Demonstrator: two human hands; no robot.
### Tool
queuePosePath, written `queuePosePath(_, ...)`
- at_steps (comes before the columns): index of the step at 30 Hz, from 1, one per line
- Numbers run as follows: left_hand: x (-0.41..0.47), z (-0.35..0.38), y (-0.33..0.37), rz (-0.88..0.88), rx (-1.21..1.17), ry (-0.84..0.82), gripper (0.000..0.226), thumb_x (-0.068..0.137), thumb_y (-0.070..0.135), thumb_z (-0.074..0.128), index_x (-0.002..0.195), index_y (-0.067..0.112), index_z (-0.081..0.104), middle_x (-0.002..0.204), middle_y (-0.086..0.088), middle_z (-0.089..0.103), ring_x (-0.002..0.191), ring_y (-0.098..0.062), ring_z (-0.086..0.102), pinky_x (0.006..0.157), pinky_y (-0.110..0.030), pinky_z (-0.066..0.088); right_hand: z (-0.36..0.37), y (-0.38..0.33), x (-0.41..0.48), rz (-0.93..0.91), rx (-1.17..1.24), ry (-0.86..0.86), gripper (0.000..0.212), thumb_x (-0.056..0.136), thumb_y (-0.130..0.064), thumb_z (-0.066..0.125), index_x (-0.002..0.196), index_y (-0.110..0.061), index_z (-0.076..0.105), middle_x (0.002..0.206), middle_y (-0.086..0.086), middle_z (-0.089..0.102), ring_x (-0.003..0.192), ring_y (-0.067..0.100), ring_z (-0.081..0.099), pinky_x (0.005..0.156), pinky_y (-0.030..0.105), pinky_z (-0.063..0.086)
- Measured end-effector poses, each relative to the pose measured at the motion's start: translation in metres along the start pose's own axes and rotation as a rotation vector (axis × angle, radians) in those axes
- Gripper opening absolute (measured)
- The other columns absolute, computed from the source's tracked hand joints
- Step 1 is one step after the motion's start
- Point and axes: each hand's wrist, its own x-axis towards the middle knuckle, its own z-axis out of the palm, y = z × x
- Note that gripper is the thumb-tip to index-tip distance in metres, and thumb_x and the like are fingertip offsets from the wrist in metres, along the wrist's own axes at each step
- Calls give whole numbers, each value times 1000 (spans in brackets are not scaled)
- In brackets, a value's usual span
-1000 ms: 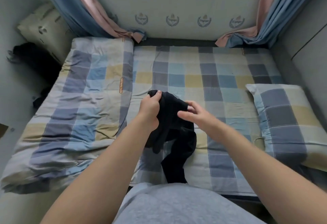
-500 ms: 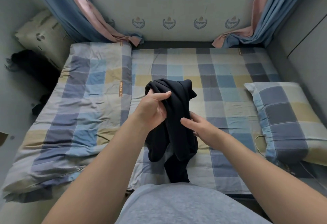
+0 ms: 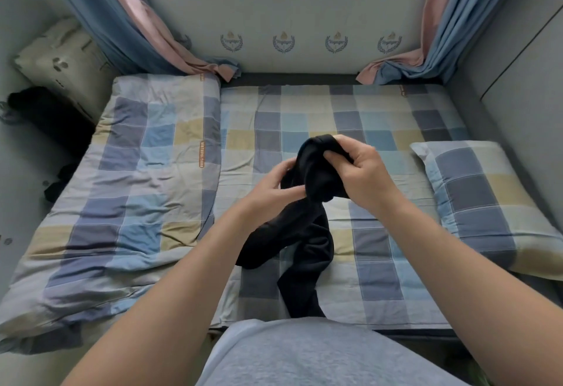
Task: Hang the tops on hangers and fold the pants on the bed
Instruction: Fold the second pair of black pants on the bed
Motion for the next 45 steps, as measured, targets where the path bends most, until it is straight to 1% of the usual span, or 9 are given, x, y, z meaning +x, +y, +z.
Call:
queuePosePath(5, -5, 24, 33, 106, -291, -29, 44, 85, 52, 66, 124, 33, 57, 120, 2, 71, 116, -18, 66, 98, -36, 55, -9, -30, 18, -32, 126, -16, 28, 98, -3, 52, 112, -20, 70, 99, -6, 74, 98, 13, 69, 82, 20, 52)
queuePosePath(12, 11, 31, 59, 112, -417, 256, 26, 97, 17, 66, 123, 12, 64, 114, -14, 72, 106, -28, 70, 94, -47, 57, -17, -18, 13, 125, 354, -167, 38, 102, -29, 47, 140, -27, 51, 125, 0, 66, 119, 17, 63, 96, 31, 53)
queuePosePath(16, 16, 26, 65, 55, -517, 234, 22, 99, 13, 61, 121, 14, 65, 113, -16, 72, 105, -34, 70, 92, -54, 57, -16, 4, -6, 197, 311, -187, 79, 84, -39, 75, 149, -41, 30, 137, -3, 56, 123, 14, 60, 95, 33, 55)
queuePosePath(22, 24, 28, 76, 203, -286, 275, 15, 87, 21, 69, 102, 24, 69, 93, 1, 76, 90, -17, 73, 76, -35, 62, -15, 21, -8, 399, 374, -411, 57, 76, -31, 81, 129, -25, 60, 121, 7, 70, 114, 25, 67, 92, 38, 56)
queuePosePath(27, 37, 18, 67, 273, -65, 373, 7, 94, 17, 70, 100, 18, 69, 93, -4, 74, 91, -16, 71, 82, -41, 59, -10, 32, -2, 458, 271, -133, 41, 77, -16, 80, 116, -17, 69, 106, 4, 76, 105, 26, 71, 92, 46, 58)
queuePosePath(32, 25, 32, 32, 35, -316, -10, 46, 94, 70, 41, 118, 35, 61, 108, 18, 75, 106, -2, 69, 86, -22, 55, -26, 18, 12, 467, 588, 58, 46, 80, -17, 79, 123, -9, 66, 114, 10, 74, 106, 29, 72, 84, 40, 60)
queuePosePath(37, 20, 74, -32, -174, 62, -141, 25, 79, 64, 66, 98, 47, 66, 98, 20, 74, 97, -4, 70, 89, -30, 57, -44, -7, 42, 549, 769, 177, 41, 88, -22, 74, 124, -5, 65, 113, 11, 75, 100, 28, 74, 76, 37, 61)
queuePosePath(41, 19, 69, -49, -169, -19, 54, 13, 103, 37, 51, 99, 46, 60, 92, 30, 70, 96, 3, 68, 75, -13, 53, -49, -8, 53, 612, 896, 284, 50, 93, -32, 68, 135, -8, 57, 124, 14, 69, 111, 32, 69, 95, 47, 56)
queuePosePath(45, 18, 58, -37, -156, -198, 246, 11, 104, 31, 52, 101, 35, 63, 86, 25, 72, 79, 11, 67, 62, -6, 49, -59, 12, 38, 674, 795, 138, 83, 87, -59, 63, 155, -23, 30, 149, 15, 48, 134, 35, 48, 115, 62, 26)
